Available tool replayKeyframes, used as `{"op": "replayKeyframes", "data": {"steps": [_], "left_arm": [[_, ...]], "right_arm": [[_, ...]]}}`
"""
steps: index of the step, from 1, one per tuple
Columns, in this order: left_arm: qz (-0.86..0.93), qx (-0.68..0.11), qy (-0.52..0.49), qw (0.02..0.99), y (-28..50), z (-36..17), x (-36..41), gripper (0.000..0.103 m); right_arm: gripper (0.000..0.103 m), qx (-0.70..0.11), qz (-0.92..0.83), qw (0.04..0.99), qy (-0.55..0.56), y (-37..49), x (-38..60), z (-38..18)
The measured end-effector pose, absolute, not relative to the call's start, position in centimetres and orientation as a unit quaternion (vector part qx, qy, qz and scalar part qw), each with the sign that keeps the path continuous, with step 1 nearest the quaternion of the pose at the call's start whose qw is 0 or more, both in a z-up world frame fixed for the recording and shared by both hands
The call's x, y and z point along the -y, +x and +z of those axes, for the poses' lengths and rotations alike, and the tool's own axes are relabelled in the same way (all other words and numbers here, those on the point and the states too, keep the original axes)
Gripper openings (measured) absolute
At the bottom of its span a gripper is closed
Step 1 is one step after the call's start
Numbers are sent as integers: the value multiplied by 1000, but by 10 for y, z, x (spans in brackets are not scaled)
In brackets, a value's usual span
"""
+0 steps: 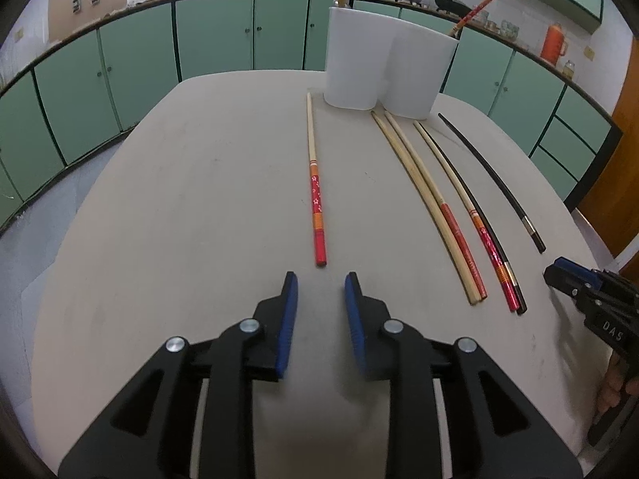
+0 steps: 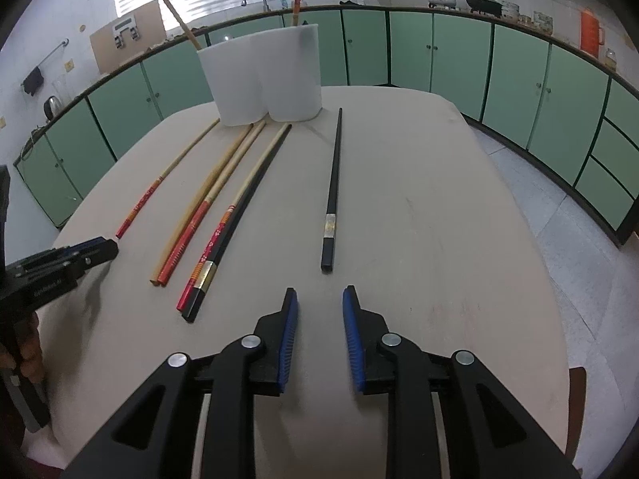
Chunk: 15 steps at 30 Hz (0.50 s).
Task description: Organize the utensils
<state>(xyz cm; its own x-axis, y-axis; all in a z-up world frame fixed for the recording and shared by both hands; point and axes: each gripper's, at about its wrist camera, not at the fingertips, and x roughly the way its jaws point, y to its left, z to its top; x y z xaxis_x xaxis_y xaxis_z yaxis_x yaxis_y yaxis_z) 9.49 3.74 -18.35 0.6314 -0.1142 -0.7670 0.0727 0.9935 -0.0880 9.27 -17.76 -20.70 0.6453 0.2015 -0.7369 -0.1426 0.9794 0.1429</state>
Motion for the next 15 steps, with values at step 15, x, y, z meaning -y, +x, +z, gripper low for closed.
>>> {"op": "replayKeyframes", "data": {"steps": [15], "left_arm": [[-31,-434,9,900,119,-184,-29,27]], "right_arm": [[24,-415,98,902,62,106,183,-207]]}}
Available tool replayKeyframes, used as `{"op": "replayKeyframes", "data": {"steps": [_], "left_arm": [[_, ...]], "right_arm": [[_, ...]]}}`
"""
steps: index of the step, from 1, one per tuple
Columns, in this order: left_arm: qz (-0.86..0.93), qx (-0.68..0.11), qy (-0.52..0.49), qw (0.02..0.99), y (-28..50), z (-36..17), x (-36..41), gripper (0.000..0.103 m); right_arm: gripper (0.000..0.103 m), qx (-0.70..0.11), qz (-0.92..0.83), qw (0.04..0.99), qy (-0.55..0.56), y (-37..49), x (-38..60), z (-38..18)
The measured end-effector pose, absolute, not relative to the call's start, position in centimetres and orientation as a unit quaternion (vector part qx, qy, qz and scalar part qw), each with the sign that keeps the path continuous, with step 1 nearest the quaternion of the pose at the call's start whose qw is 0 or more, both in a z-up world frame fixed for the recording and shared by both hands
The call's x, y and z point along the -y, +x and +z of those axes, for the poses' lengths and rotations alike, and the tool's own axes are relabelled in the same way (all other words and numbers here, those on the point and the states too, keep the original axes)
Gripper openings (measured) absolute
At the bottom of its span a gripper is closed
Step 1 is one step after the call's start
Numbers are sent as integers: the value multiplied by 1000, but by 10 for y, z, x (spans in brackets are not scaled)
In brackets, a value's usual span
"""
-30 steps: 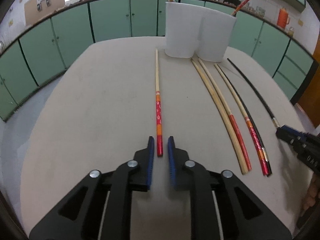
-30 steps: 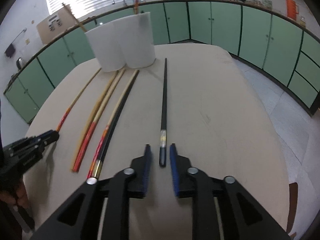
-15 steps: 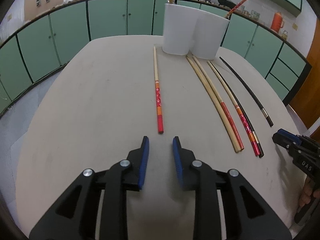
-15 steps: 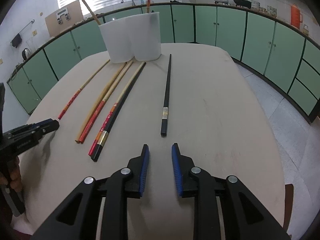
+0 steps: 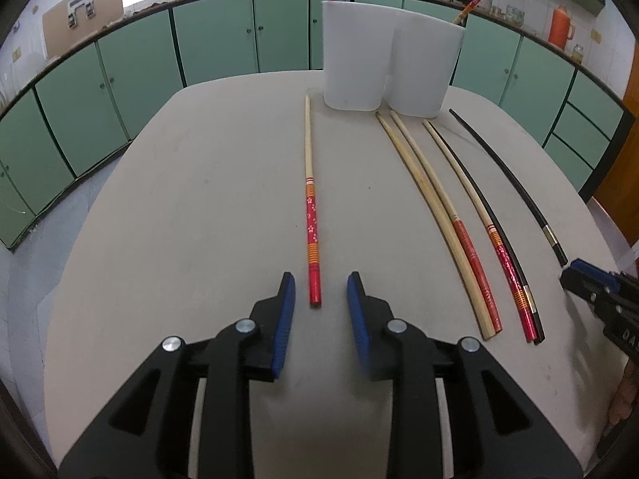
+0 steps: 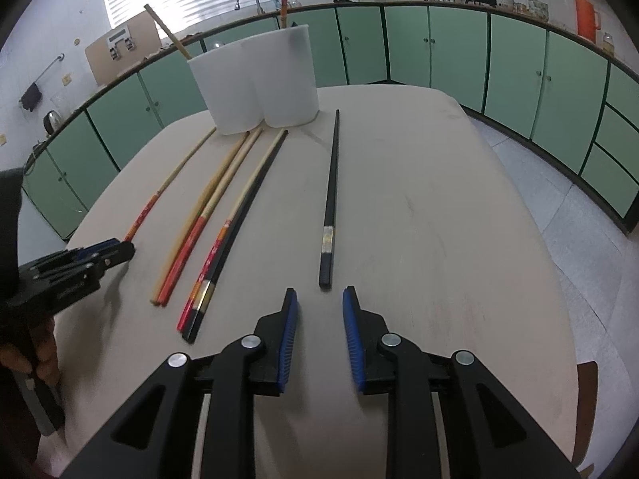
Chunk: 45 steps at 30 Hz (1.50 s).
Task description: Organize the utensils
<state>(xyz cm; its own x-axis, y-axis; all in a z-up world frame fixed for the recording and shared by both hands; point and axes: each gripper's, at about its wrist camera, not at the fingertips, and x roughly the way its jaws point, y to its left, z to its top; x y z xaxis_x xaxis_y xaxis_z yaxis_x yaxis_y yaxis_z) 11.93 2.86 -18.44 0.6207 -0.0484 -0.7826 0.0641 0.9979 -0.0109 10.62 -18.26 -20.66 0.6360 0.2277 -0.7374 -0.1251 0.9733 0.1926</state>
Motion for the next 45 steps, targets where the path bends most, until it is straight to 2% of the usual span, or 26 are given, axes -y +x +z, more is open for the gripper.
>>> {"op": "replayKeyframes", "data": {"steps": [4,6,7,8,9,11,17,21,30,38,45], "left_arm": [[-26,-434,9,900,118,-185,-28,27],[-24,-434,12,900,118,-185,-26,24],[-24,-434,13,901,118,-185,-25,22],[-27,-434,12,901,118,-185,-23,15],[-29,-434,12,900,118,-185,-22,7],[-27,-434,14,900,120,-185,-19,5],[-30,-433,-2,901,115,-177,-23,5],[-31,-419,23,907,102,-161,-23,5],[-30,-335,64,940,77,-81,-24,5],[-50,-268,37,961,79,-19,-21,5],[-77,-238,18,968,96,13,-14,5]], "right_arm": [[23,-418,90,903,46,113,177,-206],[17,-418,84,904,39,115,174,-207],[13,-419,84,903,41,115,175,-207],[7,-420,84,903,45,116,176,-207],[7,-420,86,902,49,117,177,-207],[7,-421,89,901,57,118,179,-208],[7,-409,85,907,49,109,183,-199],[6,-397,82,914,32,99,188,-184],[6,-336,82,938,17,87,206,-121],[6,-274,102,956,5,99,209,-57],[6,-258,135,957,12,123,210,-19]]}}
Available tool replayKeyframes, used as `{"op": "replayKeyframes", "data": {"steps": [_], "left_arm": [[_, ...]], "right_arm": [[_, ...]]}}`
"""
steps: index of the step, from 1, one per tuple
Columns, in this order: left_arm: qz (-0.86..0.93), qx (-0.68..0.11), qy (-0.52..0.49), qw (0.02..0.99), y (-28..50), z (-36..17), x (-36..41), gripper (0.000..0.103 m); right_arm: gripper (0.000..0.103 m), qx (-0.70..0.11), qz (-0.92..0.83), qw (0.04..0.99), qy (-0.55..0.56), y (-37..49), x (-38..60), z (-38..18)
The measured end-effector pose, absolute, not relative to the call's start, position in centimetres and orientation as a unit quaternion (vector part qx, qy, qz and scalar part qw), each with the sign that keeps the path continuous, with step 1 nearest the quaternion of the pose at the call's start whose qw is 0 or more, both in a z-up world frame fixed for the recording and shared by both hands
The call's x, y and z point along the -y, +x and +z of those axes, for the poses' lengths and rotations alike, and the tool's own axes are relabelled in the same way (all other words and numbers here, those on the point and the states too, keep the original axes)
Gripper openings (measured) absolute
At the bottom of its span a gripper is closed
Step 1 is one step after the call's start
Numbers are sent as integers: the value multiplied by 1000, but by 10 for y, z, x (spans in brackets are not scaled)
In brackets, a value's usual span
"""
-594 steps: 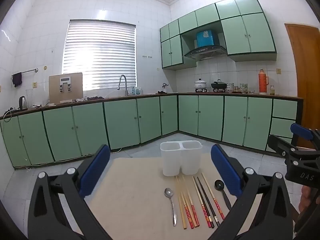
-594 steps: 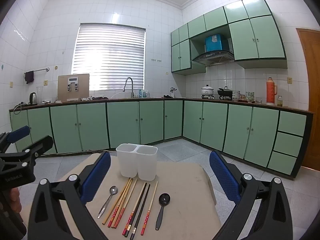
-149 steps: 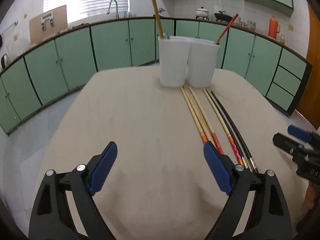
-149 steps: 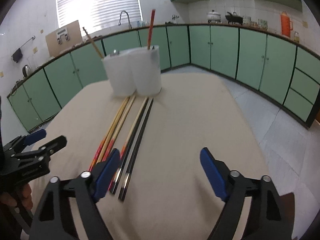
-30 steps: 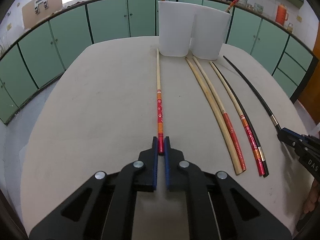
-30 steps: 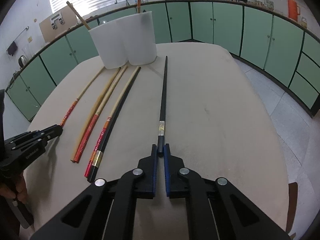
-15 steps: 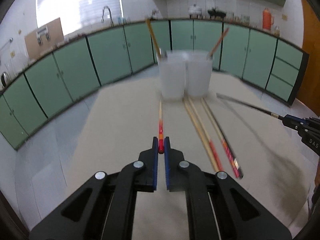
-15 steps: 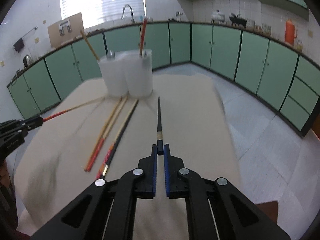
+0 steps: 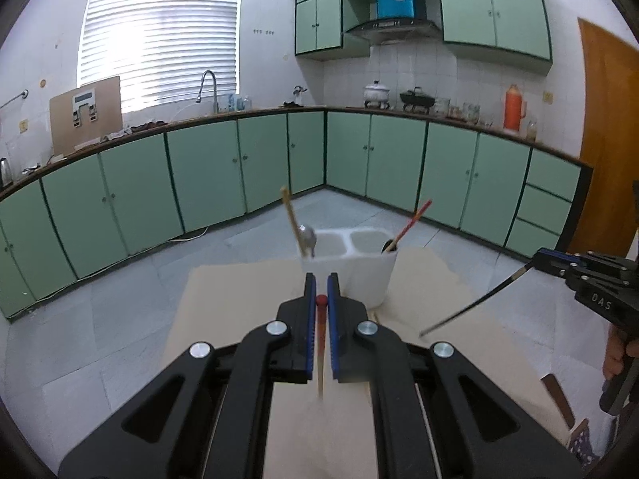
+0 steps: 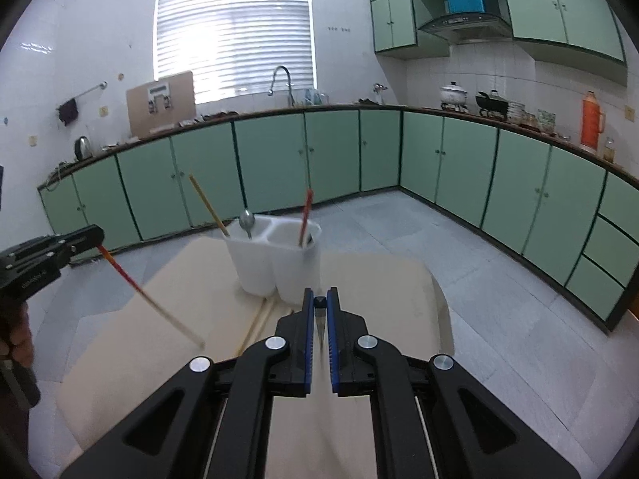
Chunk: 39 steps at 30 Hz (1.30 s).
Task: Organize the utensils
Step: 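Lift both chopsticks and insert them upright into the white holder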
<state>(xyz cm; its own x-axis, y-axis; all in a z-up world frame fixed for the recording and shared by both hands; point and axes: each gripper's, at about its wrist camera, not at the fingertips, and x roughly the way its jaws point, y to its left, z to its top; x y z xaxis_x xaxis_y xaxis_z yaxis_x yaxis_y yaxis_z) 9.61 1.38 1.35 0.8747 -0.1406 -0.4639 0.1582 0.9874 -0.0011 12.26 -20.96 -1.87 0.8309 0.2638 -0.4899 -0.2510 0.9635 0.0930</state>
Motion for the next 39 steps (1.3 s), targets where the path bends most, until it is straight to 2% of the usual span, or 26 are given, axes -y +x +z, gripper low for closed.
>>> {"op": "replayKeyframes", "data": {"steps": [12,25,30,39], "left_arm": [[-118,-208,6,971,115,47,-3,5],[-122,-106,12,987,179,129,24,5],[-105,-103,15,989,222,127,30,5],[-94,-168,5,981,286,63,21,5]], "right_arm": [[6,-241,214,946,24,144,195,31],[6,-153,215,964,29,214,176,120],[6,-161,193,968,24,254,172,111],[6,-214,188,958,41,301,174,50]]}}
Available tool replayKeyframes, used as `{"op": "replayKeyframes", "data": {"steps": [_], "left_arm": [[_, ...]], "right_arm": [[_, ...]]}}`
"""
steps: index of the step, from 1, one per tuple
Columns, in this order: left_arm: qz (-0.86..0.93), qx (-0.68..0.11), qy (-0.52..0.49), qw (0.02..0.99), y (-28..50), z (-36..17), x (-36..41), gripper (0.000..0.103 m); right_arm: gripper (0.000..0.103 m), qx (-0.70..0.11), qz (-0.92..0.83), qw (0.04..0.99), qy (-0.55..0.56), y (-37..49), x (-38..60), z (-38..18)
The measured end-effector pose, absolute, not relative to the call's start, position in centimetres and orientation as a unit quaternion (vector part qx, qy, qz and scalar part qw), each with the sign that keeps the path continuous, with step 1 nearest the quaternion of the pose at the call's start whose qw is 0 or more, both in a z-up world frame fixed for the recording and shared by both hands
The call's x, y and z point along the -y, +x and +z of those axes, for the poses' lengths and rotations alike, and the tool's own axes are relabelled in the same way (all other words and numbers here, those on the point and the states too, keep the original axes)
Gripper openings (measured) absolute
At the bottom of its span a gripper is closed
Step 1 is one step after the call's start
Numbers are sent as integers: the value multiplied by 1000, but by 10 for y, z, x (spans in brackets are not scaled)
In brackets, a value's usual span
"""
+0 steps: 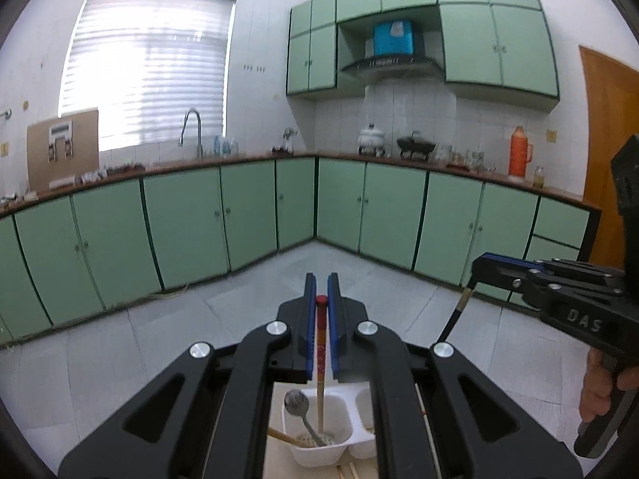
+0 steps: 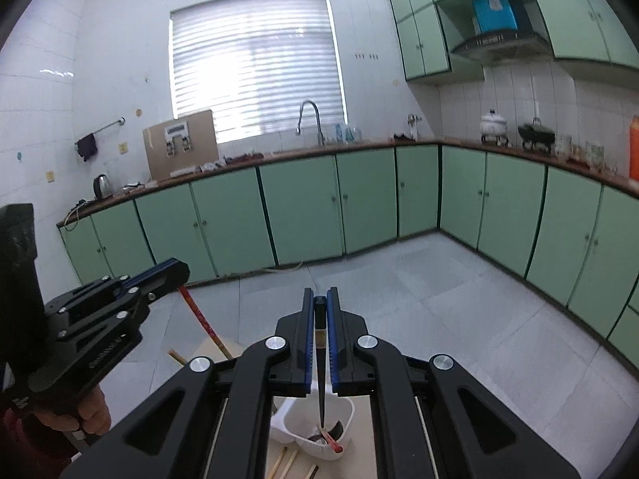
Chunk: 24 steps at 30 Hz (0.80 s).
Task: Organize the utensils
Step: 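Lift both chopsticks and insert them upright into the white holder, then open both tools and withdraw them from the holder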
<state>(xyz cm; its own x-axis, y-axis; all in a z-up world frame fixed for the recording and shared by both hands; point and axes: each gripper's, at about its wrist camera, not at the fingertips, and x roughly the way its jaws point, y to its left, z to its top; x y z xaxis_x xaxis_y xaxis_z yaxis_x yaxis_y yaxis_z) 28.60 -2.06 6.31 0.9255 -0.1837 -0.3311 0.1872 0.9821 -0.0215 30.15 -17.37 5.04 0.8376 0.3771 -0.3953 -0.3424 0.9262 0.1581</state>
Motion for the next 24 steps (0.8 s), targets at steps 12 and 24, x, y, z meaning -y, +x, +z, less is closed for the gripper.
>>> {"op": "replayKeyframes", "data": {"steps": [12,24], "left_arm": [[-96,-225,13,970,305,10,9,6],[-81,-154,4,985,221,26,-14,73]], "right_arm": [[9,-265,192,944,29,305,164,4],[70,-210,136,966,71,235,211,11]]}}
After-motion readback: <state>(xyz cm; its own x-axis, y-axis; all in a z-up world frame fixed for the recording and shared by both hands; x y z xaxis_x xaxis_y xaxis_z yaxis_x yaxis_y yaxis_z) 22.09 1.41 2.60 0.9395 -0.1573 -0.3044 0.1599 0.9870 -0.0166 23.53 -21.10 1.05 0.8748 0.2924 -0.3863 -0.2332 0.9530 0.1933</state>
